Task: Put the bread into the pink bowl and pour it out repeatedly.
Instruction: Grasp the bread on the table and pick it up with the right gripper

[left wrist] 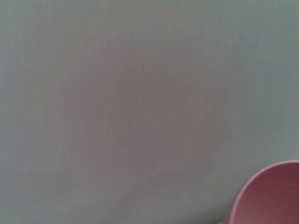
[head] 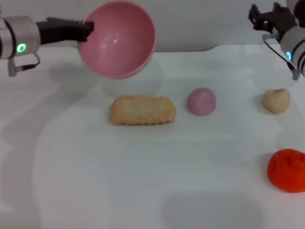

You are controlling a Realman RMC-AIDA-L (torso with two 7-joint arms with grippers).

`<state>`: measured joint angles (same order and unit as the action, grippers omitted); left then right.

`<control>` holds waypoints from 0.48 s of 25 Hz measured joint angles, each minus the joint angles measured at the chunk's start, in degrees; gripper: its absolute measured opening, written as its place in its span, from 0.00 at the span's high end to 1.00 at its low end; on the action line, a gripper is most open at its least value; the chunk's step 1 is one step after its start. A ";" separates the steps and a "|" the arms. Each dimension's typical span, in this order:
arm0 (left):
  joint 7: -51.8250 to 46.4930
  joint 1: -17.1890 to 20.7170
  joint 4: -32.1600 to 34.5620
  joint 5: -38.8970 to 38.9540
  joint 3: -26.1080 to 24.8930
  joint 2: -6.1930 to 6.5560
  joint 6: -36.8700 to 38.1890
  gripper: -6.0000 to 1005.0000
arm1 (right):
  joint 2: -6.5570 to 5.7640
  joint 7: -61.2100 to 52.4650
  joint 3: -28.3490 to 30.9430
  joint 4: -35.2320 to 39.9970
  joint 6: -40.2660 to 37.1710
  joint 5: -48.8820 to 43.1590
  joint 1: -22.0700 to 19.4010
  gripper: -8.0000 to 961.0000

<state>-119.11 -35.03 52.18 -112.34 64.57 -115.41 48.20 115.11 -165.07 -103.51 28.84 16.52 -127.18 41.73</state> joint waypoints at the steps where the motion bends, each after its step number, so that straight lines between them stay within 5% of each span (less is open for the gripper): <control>1: -0.97 0.05 0.04 -0.94 -0.31 0.37 1.43 0.95 | 0.00 0.00 0.00 0.00 0.00 0.00 0.00 0.40; 7: -4.78 1.55 0.43 -2.46 -2.24 2.38 7.62 0.95 | -3.69 0.89 1.57 3.05 -20.30 -0.18 5.29 0.40; 12: -5.71 3.71 1.32 -2.46 -4.95 2.70 8.63 0.95 | -5.06 9.83 7.51 7.68 -40.20 -0.23 9.25 0.40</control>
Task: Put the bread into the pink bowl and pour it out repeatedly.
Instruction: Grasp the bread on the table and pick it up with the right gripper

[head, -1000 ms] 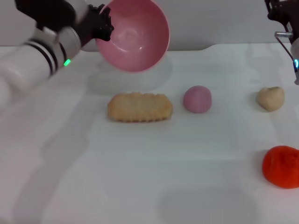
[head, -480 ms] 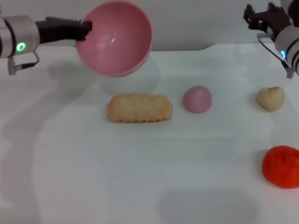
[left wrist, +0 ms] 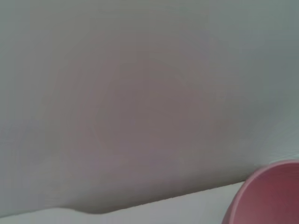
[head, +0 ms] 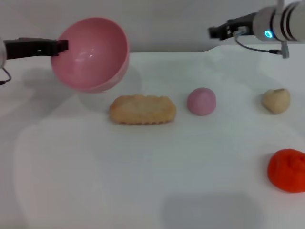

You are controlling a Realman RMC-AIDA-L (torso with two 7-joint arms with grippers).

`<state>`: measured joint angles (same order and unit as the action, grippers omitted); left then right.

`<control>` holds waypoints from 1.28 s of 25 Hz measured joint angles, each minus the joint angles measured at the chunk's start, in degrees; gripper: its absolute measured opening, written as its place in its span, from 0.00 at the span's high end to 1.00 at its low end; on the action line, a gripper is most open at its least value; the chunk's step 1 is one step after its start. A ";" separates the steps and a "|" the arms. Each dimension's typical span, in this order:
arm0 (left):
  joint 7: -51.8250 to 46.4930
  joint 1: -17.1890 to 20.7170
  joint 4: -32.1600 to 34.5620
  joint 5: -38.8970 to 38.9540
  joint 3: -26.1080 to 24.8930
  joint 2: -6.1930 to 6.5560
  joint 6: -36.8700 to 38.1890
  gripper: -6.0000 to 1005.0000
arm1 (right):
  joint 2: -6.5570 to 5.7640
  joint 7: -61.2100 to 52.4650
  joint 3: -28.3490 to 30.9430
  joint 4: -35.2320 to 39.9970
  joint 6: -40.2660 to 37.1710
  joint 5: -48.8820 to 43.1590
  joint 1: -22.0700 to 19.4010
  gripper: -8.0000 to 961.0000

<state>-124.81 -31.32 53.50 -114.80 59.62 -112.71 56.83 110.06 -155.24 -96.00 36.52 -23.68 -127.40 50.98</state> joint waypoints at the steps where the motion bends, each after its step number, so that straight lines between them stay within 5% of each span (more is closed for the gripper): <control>1: 0.00 0.00 0.00 0.00 0.00 0.00 0.00 0.95 | 0.06 3.44 2.74 1.08 -5.19 0.00 0.72 0.40; 6: -0.09 1.02 0.15 0.01 -1.53 0.28 1.45 0.95 | 1.17 15.40 13.29 6.24 -24.54 0.00 3.65 0.40; 14: 0.46 1.56 0.06 0.00 -1.13 0.22 1.81 0.95 | 1.59 18.41 14.76 4.97 -41.90 -3.31 11.09 0.40; 19: 0.84 1.64 0.16 0.00 -0.93 -0.03 1.88 0.95 | 4.13 19.97 14.47 0.84 -44.76 -7.75 14.56 0.40; 24: 2.02 1.64 0.14 0.00 -0.89 -0.70 2.00 0.95 | 8.67 21.47 14.39 2.65 -40.54 -13.55 12.85 0.40; 32: 2.73 1.87 0.19 0.02 -0.91 -1.45 2.11 0.95 | 9.19 24.31 12.16 3.32 -35.33 -8.83 9.46 0.40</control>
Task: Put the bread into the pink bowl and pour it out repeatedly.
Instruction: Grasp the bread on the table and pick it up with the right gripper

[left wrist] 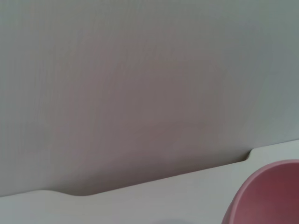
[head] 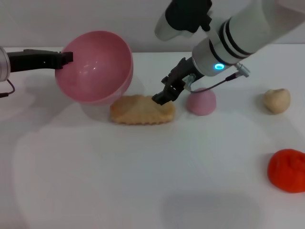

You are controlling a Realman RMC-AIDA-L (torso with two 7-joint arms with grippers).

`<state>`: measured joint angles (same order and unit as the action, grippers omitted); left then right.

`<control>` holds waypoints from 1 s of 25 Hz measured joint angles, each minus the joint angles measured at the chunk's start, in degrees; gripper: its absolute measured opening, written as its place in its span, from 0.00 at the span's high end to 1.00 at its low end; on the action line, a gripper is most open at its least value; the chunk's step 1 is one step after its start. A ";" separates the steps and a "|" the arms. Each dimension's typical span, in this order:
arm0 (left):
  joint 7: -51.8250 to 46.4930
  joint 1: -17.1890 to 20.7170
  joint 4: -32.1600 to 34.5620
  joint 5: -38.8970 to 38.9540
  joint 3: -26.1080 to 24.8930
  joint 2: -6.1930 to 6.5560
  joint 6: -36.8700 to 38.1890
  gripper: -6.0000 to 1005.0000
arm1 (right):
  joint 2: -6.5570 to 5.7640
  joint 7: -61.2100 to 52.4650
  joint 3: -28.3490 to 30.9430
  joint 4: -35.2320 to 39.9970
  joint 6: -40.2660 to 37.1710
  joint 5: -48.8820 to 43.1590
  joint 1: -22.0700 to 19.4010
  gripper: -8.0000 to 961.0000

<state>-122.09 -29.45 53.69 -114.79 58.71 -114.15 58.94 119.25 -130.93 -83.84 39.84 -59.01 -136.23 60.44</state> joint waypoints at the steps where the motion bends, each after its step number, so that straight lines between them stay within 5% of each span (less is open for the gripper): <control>1: 0.00 0.02 0.01 0.01 0.00 -0.03 0.02 0.95 | 0.00 1.13 -0.11 0.10 0.67 1.41 -0.73 0.40; 25: 0.00 0.11 0.80 0.00 0.05 -0.73 3.28 0.95 | 0.37 3.94 -11.20 -0.50 13.34 9.50 -8.97 0.40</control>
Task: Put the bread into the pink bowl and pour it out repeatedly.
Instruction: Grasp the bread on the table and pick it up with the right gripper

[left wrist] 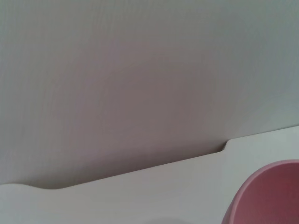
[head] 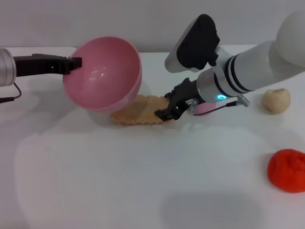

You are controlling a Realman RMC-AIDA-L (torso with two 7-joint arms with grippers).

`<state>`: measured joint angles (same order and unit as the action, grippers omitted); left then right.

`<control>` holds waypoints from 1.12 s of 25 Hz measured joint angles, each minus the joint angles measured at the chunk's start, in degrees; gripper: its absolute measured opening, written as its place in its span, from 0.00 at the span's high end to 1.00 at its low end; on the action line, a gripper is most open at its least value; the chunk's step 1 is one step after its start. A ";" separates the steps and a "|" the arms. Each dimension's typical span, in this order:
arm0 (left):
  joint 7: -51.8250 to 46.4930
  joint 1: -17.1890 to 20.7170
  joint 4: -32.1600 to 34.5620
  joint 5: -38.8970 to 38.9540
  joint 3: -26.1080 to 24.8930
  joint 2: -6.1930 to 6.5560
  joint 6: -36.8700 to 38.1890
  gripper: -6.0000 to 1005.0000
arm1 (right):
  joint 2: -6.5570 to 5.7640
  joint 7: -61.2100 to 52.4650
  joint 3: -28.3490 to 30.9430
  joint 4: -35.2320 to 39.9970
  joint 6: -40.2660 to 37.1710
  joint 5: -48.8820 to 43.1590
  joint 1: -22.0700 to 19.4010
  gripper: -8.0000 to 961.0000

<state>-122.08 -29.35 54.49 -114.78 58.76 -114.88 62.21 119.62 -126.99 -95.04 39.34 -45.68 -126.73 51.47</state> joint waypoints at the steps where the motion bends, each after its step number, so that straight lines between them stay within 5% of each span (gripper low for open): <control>1: 0.00 0.02 0.01 0.00 0.01 -0.02 0.07 0.95 | 0.00 0.00 0.00 0.00 0.00 0.00 0.00 0.40; 28: -0.04 -0.32 -0.04 -1.37 0.03 -0.85 0.27 0.95 | 0.00 0.16 -1.53 -3.67 1.65 1.75 0.02 0.41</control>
<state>-122.12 -29.67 54.45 -116.16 58.79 -115.73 62.48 119.62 -126.83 -96.57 35.67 -44.03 -124.99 51.49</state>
